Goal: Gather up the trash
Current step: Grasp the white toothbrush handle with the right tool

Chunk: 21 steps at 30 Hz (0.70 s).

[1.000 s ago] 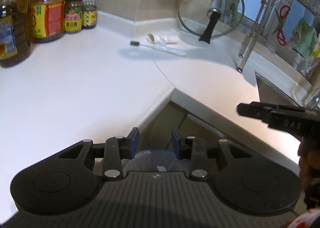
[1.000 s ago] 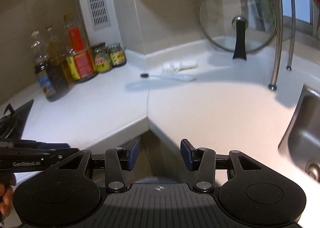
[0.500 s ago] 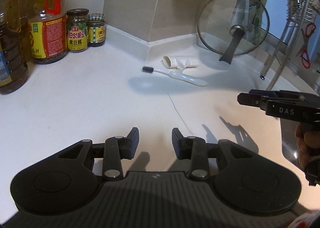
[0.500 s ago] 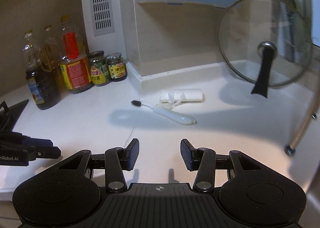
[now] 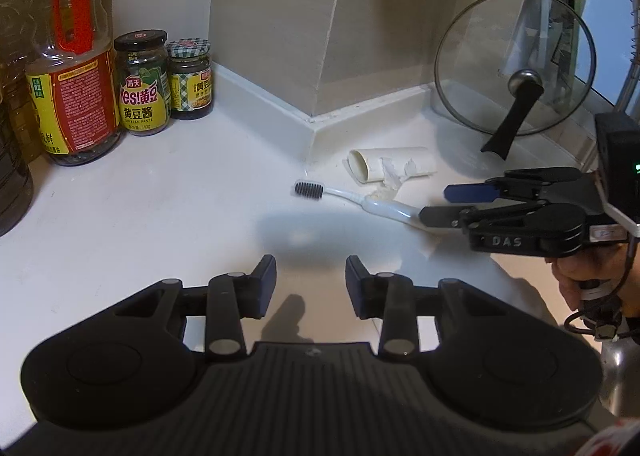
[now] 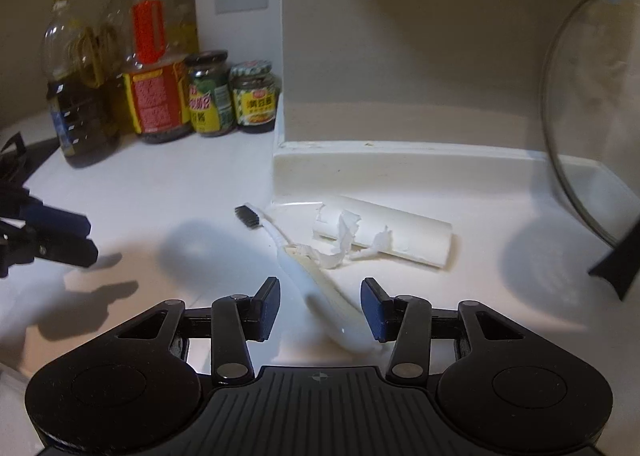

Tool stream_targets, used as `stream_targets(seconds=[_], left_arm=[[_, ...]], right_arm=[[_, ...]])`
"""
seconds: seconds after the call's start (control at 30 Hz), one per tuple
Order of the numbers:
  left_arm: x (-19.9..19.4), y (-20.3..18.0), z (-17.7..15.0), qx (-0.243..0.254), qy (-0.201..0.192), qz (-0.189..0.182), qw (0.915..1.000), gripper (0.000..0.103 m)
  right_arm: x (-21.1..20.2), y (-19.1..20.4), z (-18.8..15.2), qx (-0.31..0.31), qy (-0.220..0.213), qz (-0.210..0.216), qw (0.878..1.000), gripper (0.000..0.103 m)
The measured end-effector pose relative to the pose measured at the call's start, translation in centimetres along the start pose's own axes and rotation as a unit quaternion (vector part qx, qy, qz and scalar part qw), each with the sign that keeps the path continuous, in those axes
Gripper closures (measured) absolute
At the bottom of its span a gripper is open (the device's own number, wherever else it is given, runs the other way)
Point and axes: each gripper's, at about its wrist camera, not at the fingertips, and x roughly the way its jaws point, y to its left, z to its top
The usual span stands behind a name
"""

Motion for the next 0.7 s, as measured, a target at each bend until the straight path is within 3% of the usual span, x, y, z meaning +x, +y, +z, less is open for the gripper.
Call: stream_targets(seconds=[0.23,0.37,0.57,0.7], left_arm=[[0.7,0.6,0.5,-0.020,0.000,0.014,0.9997,0.069],[0.7,1.1,0.4,-0.033,0.000,0.023,0.9992,0.069],[0.7,1.4,0.3,-0.039,0.001,0.027,0.9989,0.069],[0.8,1.4,0.4,-0.037,0.001,0.024,0.9990,0.069]], right_arm=[[3.6,-0.8,1.1,-0.038,0.037,0.038,0.998,0.058],[4.5,-0.7,1.5,-0.048,0.046,0.049,0.997,0.073],[4.6,-0.1,1.6,-0.053,0.050,0.064,0.995,0.081],[3.5,1.0,0.9,-0.056,0.050,0.071,0.995,0.082]])
